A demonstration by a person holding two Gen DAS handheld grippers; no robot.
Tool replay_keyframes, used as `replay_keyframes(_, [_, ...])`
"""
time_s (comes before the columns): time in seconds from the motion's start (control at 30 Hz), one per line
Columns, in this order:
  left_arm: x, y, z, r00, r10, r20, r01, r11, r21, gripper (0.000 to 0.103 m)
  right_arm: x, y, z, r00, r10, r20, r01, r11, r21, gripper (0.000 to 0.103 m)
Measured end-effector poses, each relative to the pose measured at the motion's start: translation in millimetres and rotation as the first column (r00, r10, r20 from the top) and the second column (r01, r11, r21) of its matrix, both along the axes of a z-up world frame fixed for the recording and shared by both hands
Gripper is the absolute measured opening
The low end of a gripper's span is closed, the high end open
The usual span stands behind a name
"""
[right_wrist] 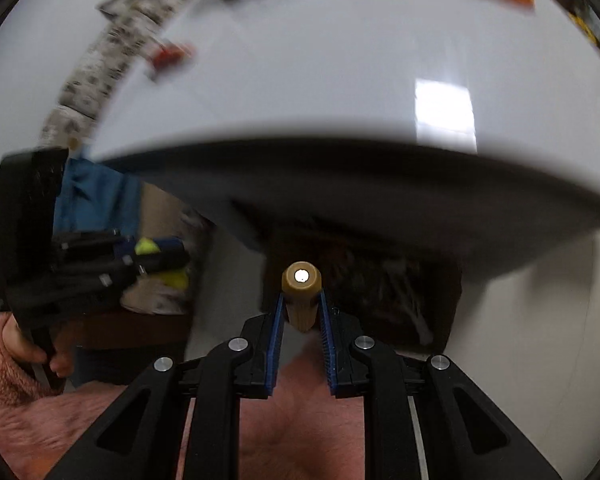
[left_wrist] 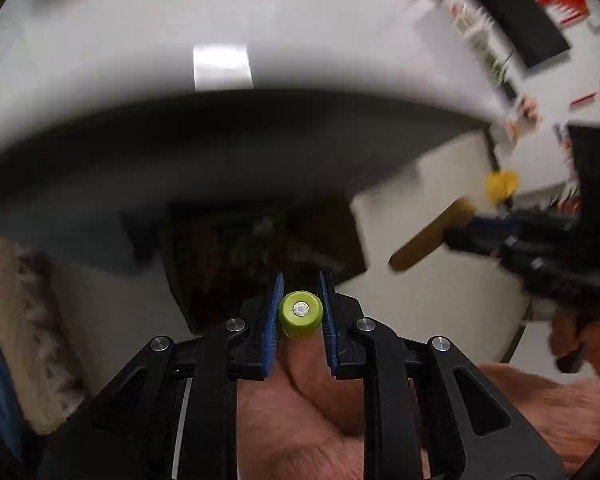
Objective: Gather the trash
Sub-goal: 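Lower both tools to the cardboard box and release the stick and green cap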
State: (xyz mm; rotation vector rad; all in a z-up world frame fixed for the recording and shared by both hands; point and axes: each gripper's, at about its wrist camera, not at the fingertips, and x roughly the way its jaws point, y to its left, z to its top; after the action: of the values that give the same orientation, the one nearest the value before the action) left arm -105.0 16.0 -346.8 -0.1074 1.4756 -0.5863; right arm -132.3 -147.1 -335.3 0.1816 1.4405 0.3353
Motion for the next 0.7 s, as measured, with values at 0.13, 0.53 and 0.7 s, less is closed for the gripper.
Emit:
replay_keyframes(0.13, [3, -19, -110, 0.995, -0.009, -0.095, 0.020, 0.992, 0.122, 0.018, 6, -3, -84, 0.997, -0.043, -0.066, 0.038, 0.997, -0.069, 0.018])
replay_keyframes(0.53, [17, -15, -226, 0.957, 0.104, -0.271, -0.020, 0.955, 0.295, 0.079, 3, -20, -144, 0.988, -0.129, -0.087, 0.113, 0.980, -0.166, 0.075])
replay_keyframes(0.7, [10, -12, -206, 0.958, 0.088, -0.274, -0.006, 0.958, 0.287, 0.079, 12, -29, -128, 0.986, -0.142, -0.084, 0.127, 0.979, -0.161, 0.076])
